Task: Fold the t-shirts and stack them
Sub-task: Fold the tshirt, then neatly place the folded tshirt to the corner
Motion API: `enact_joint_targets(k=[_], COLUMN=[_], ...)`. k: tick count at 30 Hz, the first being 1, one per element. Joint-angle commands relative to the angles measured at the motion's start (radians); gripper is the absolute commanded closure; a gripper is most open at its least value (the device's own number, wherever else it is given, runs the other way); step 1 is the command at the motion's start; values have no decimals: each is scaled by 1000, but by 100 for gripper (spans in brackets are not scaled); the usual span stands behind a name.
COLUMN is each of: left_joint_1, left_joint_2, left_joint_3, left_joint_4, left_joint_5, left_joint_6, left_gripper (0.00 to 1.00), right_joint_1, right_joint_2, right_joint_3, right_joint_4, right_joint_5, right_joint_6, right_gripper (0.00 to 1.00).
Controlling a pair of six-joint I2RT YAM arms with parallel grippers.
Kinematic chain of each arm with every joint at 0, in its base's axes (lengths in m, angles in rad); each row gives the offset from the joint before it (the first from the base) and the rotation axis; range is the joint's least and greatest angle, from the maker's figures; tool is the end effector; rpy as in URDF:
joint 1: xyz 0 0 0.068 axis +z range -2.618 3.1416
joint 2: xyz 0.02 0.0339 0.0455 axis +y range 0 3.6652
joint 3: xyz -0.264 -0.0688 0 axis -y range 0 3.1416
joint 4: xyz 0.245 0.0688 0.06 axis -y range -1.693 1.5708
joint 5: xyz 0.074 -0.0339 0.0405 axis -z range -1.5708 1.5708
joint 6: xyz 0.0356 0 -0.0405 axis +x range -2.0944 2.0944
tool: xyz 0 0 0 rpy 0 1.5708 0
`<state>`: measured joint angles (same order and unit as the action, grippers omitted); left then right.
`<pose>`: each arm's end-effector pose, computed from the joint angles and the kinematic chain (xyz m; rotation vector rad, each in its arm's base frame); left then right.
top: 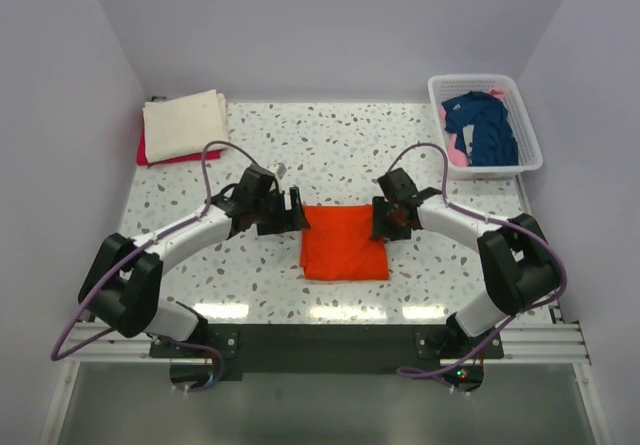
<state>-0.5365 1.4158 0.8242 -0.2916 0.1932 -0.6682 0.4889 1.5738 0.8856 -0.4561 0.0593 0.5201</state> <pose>0.2416 -0.1517 0.2033 -0.0806 2.5852 -0.7307 0.2601 0.1360 0.1685 0.0602 2.7314 0.2150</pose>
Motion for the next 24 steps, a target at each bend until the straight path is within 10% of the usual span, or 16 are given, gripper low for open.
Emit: enact_joint_targets(k=[1, 24], left_joint_1=[20, -29], left_joint_2=[58, 282], left_joint_3=[6, -46], left_joint_4=[65, 127], left_joint_5=[150, 86], left_joint_6=[45, -27], left_gripper=[18, 31], right_joint_1=[-4, -12], right_joint_2=[-52, -136], right_joint_3=[38, 16], right_joint_4=[-6, 3], right_joint_5=[-16, -50], right_joint_6=[-14, -8], right_gripper=[47, 46])
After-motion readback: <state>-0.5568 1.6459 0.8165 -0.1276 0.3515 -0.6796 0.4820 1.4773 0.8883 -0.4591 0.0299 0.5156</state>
